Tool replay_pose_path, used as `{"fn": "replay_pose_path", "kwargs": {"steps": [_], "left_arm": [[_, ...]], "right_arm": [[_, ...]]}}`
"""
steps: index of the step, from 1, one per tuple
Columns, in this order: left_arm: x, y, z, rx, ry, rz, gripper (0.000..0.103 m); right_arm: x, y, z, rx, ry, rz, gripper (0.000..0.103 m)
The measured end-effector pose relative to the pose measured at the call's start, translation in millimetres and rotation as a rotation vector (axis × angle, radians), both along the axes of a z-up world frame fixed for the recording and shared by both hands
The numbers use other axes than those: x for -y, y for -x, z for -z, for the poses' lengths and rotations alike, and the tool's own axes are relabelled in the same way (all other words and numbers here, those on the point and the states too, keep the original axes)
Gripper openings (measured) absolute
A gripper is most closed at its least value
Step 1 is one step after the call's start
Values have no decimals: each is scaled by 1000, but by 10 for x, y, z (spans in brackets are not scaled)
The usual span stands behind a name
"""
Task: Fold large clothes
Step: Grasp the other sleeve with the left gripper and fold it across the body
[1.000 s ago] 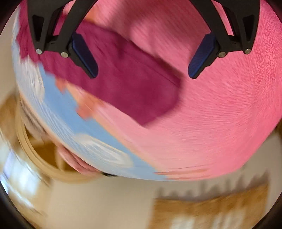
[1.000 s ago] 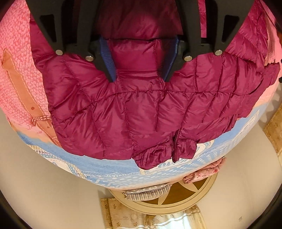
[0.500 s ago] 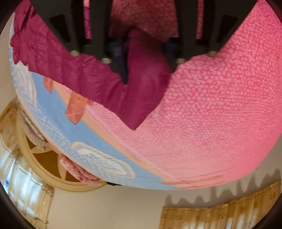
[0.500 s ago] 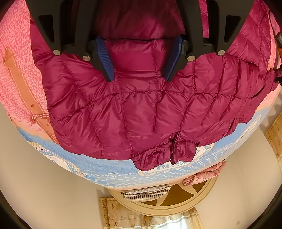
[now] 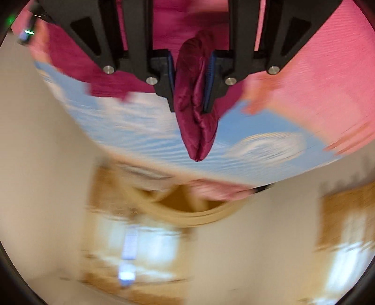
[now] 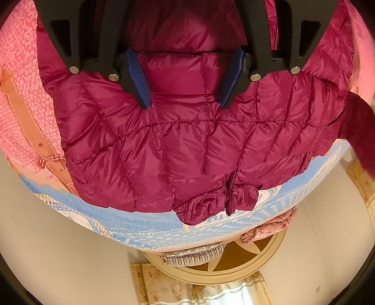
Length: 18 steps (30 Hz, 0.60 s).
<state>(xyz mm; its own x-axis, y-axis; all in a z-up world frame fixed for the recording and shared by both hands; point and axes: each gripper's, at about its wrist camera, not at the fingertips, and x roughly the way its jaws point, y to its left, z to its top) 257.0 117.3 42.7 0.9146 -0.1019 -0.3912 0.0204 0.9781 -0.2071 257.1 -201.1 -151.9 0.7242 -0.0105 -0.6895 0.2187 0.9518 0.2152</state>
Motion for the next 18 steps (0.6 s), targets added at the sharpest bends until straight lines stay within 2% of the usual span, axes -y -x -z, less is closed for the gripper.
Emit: {"fn": "replay_pose_path", "kwargs": {"steps": [2,3,6,9,12,13,14,15,16,17,18], "left_arm": [[484,135,-42,26,-2,153,23],[642,129,-22,26,-4,194,23],[1213,140,268,-39,-11,332,23],[1545,116,633,-131,-53,391,23],[1651,108,904,-214,-101,394,27],[1641,106,986,-246,-96,414,35],[1613,148,1020,-259,-96,422,49],[1681,196,1004,-261,-100,422,59],[1620,266,999,-248,-105,415,77],[1577,291,991,-231,-106,407,87],[1509,342,977,-210,-106,399,91]], "right_arm": [[23,15,0,8,-16,1,63],[26,17,-1,11,-20,0,63],[38,26,-3,18,-36,0,63],[42,29,-2,21,-42,0,63],[45,32,-1,24,-49,0,63],[47,33,0,25,-51,0,63],[52,35,1,26,-54,-1,63],[56,37,1,27,-56,0,63],[59,35,2,27,-57,0,63],[56,34,2,26,-56,0,63],[55,34,2,26,-55,0,63]]}}
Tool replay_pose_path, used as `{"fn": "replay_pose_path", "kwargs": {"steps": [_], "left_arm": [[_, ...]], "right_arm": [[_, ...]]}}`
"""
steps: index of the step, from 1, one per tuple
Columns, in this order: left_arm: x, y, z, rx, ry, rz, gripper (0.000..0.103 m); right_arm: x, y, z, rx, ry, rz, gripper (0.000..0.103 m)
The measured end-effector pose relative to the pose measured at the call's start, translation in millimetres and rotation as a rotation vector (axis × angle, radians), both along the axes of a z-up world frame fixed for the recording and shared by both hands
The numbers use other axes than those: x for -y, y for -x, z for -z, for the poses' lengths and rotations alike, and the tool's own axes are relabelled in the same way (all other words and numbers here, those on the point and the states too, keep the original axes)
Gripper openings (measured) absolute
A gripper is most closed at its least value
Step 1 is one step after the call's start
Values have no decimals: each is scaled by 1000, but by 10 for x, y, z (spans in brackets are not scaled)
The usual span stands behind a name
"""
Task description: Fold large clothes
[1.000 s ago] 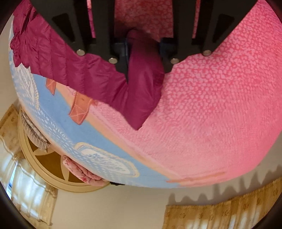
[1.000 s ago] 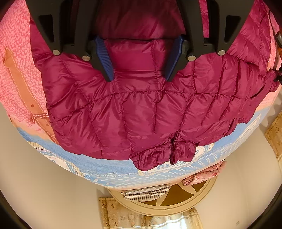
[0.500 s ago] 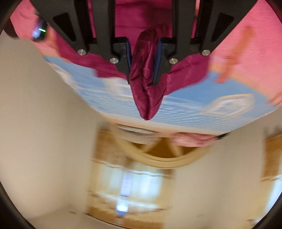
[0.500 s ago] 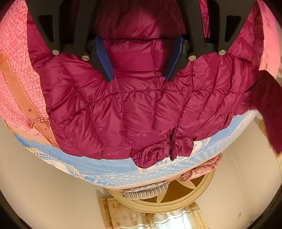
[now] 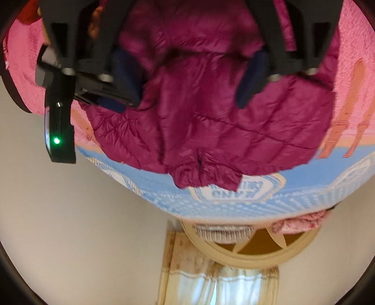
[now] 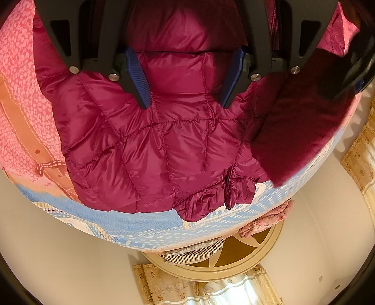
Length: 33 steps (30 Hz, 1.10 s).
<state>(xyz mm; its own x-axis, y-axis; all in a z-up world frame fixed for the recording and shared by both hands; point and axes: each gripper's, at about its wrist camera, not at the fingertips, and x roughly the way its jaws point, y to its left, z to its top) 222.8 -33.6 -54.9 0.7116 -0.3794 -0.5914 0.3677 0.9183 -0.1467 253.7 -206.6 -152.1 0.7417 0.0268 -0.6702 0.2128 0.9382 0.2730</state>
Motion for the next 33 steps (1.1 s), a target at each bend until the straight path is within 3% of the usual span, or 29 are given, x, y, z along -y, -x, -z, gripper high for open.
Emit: {"fn": "replay_pose_path", "kwargs": {"steps": [2,12,15,18,20,23,26,27,28,29,32,33], "left_arm": [[-80,118,25,14,9,-1,99],[-930,101,471,-138,76,-272,99],[-1036,119,595,-121,56,-324,99],[-996,88,696,-138,56,-329,99],[-893,55,703,-126,17,-334,99],[-811,40,735,-130,-28,-331,102],[-784,2,751,-135,-25,-327,103],[-761,-16,757,-135,-25,-327,103],[-757,-32,770,-136,-31,-327,103],[-763,-26,771,-137,-35,-327,103],[-780,-11,766,-133,-23,-328,103],[-799,-9,759,-132,-11,-330,103]], "right_arm": [[0,-1,1,0,0,0,63],[61,102,-91,0,-45,8,63],[81,443,-393,113,-103,67,63],[-103,604,-642,195,-150,1,66],[-317,518,-658,150,-114,-61,75],[-493,372,-505,59,-22,-5,75],[-548,240,-222,-31,-49,-16,75],[-586,219,-141,-41,-35,-19,70],[-615,219,-120,-40,0,-16,47],[-659,215,-123,-41,28,-33,35],[-728,234,-268,-17,70,-75,18],[-715,260,-336,-3,82,-84,16]]}}
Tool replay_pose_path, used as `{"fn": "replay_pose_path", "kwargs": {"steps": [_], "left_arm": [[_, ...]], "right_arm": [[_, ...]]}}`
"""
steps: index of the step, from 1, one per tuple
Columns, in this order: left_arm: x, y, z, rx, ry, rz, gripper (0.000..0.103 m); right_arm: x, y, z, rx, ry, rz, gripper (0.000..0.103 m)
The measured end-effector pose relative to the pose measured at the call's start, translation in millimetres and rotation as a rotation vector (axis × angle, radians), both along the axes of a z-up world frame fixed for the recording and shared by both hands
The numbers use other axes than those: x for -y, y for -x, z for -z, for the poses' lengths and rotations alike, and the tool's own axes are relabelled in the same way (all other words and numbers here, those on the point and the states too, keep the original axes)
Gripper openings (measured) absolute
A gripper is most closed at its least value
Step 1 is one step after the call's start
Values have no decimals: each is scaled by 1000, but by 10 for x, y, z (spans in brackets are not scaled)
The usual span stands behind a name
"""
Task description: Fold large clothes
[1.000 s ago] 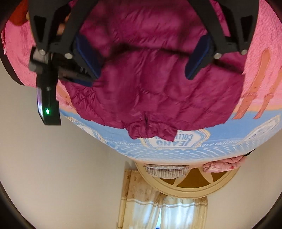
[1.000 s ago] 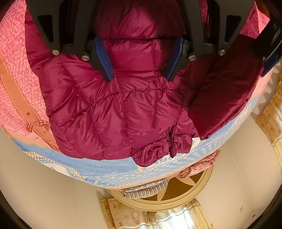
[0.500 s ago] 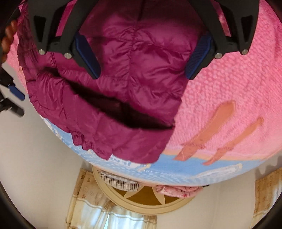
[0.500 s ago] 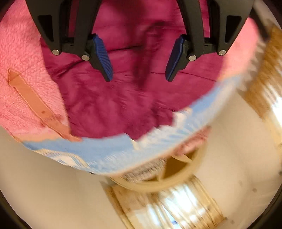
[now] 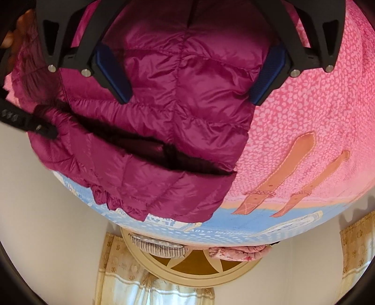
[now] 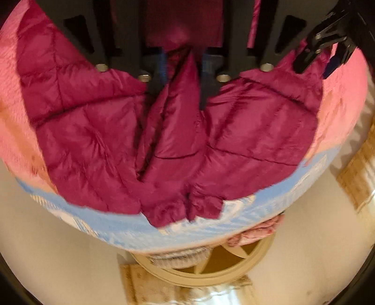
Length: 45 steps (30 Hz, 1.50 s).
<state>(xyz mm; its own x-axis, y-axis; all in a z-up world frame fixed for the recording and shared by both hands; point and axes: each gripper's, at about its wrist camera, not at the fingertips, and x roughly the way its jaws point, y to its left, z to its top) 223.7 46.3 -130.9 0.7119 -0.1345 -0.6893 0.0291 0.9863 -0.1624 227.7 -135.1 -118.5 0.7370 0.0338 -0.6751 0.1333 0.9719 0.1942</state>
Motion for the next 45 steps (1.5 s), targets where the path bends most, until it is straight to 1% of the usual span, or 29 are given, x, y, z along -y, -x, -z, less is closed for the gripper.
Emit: {"fn": "replay_pose_path", "kwargs": {"steps": [3,6,8,10,11,13,15,18,20,23,24,25,26,28,29,31,33,35,38,39,41,42,45], "left_arm": [[-126,81,-45,-4,18,-26,103],[-233,35,-176,-1,48,-56,103],[-276,-14,-283,14,60,-67,103],[-274,-140,-458,44,42,-78,103],[-261,-199,-528,61,25,-84,103],[-215,-347,-672,100,-11,-91,103],[-141,-517,-778,127,-43,-92,103],[35,-812,-845,139,-86,-88,103],[129,-991,-808,134,-107,-74,103],[153,-1190,-650,68,-156,-93,103],[111,-1229,-593,49,-164,-100,103],[75,-1228,-572,53,-163,-107,103],[36,-1209,-563,65,-158,-113,103],[13,-1204,-561,82,-155,-124,103],[26,-1213,-556,81,-157,-127,103],[58,-1249,-522,68,-164,-131,103],[84,-1272,-470,59,-186,-138,103],[80,-1285,-390,45,-206,-147,103],[4,-1264,-219,18,-192,-157,103],[-18,-1260,-170,7,-183,-158,103],[-103,-1281,-53,-36,-135,-168,103],[-137,-1296,-23,-49,-123,-181,103],[-136,-1375,72,-111,-137,-195,103]], "right_arm": [[84,112,-269,52,39,-20,16],[205,157,-347,37,82,-35,16],[293,137,-269,11,107,-36,16],[368,73,-117,-33,110,-26,16],[412,32,-9,-62,95,-17,16],[480,11,146,-89,45,-18,17],[498,9,227,-76,28,-11,20],[479,1,262,-71,36,-12,23],[484,1,247,-75,25,-26,27],[628,78,139,-82,-50,-12,28],[693,171,58,-62,-73,5,29],[754,262,-44,-26,-77,28,30],[789,324,-138,8,-56,57,32],[762,356,-335,71,24,93,34],[706,292,-392,80,38,68,34],[601,129,-416,71,32,21,34],[487,-34,-370,60,36,-11,34],[385,-186,-237,22,44,-48,34],[361,-346,59,-64,26,-60,33],[379,-356,119,-71,28,-63,33],[393,-356,228,-82,28,-84,33],[405,-357,259,-84,23,-85,33],[414,-350,333,-69,11,-76,33]]}}
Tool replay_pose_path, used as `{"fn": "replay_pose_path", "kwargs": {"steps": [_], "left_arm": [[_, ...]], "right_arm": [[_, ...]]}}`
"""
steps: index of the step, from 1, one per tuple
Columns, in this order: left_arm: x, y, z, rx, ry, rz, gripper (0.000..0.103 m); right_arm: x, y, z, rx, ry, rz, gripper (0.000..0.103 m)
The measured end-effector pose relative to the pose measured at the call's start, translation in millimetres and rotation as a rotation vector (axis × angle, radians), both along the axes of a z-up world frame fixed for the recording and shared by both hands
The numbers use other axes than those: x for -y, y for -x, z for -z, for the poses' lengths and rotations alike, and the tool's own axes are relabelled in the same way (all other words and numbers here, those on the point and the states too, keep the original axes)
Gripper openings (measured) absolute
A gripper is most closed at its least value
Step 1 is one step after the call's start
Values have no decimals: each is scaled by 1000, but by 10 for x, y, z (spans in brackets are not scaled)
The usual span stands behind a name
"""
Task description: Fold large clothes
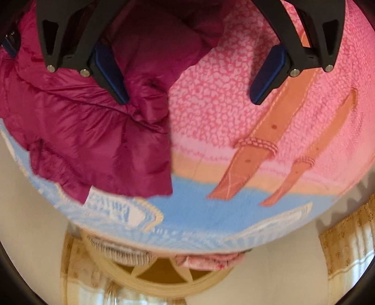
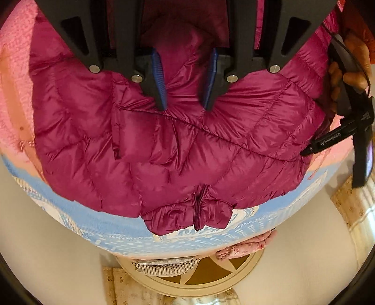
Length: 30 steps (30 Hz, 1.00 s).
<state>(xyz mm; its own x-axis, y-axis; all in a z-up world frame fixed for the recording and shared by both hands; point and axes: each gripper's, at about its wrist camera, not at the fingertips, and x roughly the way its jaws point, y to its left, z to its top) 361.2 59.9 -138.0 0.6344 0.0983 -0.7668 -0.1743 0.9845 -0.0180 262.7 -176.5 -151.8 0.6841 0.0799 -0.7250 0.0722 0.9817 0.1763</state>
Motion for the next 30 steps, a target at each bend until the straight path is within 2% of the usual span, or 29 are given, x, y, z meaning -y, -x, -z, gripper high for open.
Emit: {"fn": "replay_pose_path", "kwargs": {"steps": [5,8,11,12,13,15,19,23,26,28,30], "left_arm": [[128,-9,-4,-18,-87,-3,103],[51,47,-111,-17,-49,-3,103],[-18,194,-358,64,-9,-4,103],[-15,219,-431,85,6,1,103],[12,229,-546,110,36,17,103],[87,141,-668,123,74,59,103],[234,-81,-714,164,73,71,103],[363,-200,-494,154,41,38,103],[379,-202,-220,125,23,3,103],[343,-207,-119,91,45,-13,103],[312,-192,-145,111,60,-25,103]], "right_arm": [[-87,-5,-21,-10,57,-4,34],[6,8,-171,-47,4,-8,34],[173,101,-480,12,-68,12,39],[246,99,-642,51,-67,26,46],[295,63,-748,65,-65,37,59],[420,-123,-926,61,-95,63,66],[596,-713,-986,-21,-170,113,66],[722,-1383,-816,-113,-232,193,66],[783,-1747,-720,-136,-274,244,66],[783,-2012,-630,-163,-290,269,66],[770,-2211,-545,-189,-297,299,66]]}}
